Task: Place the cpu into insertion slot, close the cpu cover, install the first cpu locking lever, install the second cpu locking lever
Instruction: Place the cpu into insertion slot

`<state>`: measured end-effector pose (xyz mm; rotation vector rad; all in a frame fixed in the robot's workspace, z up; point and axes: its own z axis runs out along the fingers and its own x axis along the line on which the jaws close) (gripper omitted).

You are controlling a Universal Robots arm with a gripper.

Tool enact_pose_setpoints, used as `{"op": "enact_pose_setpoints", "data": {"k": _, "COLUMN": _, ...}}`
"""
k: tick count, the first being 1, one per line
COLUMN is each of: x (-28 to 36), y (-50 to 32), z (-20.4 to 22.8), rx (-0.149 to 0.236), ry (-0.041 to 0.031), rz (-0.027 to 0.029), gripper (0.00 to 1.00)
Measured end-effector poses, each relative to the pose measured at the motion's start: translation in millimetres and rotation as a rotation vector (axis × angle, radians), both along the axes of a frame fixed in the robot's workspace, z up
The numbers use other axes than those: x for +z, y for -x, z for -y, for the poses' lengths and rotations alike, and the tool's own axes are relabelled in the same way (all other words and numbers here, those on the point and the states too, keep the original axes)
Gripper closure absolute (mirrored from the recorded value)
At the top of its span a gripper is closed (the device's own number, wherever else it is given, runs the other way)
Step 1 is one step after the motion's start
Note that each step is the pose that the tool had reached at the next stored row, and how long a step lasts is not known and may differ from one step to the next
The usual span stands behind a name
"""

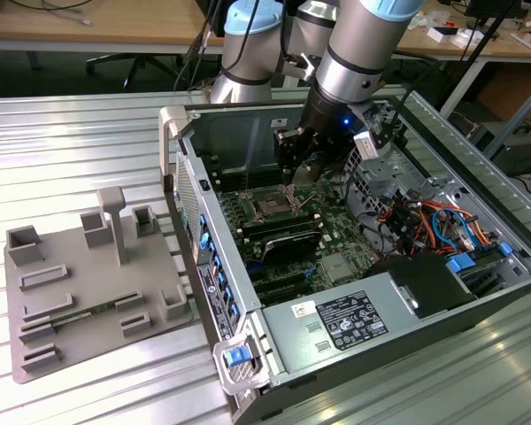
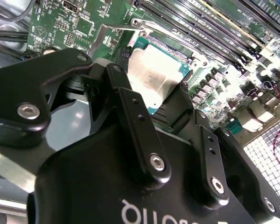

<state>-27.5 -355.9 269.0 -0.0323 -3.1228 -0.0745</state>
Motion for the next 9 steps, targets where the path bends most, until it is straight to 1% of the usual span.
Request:
{"op": "enact_pose_setpoints", "data": {"k": 1, "x": 0.1, "y": -0.1, "z": -2.4, "rx": 0.002, "ry": 0.0007, "rz": -0.0002, "gripper": 0.45}}
{"op": "enact_pose_setpoints", "data": {"k": 3, "x": 0.2, "y": 0.1, "z": -5.0, "rx": 0.002, "ry": 0.001, "rz": -0.0001, "gripper": 0.45}}
{"op": "enact_pose_setpoints", "data": {"k": 5, "x": 0.1, "y": 3.0, "z": -8.4, "rx": 0.003, "ry": 0.001, "rz": -0.0001, "gripper": 0.45}}
{"op": "enact_pose_setpoints", "data": {"k": 6, "x": 0.1, "y": 6.4, "z": -9.4, "rx": 0.004, "ry": 0.001, "rz": -0.0001, "gripper": 0.45}}
{"op": "enact_pose_setpoints", "data": {"k": 7, "x": 0.1, "y": 7.8, "z": -9.6, "rx": 0.004, "ry": 0.0009, "rz": -0.0001, "gripper": 0.45}}
{"op": "enact_pose_setpoints", "data": {"k": 9, "x": 0.1, "y": 8.4, "z": -9.7, "rx": 0.004, "ry": 0.001, "rz": -0.0001, "gripper": 0.45}}
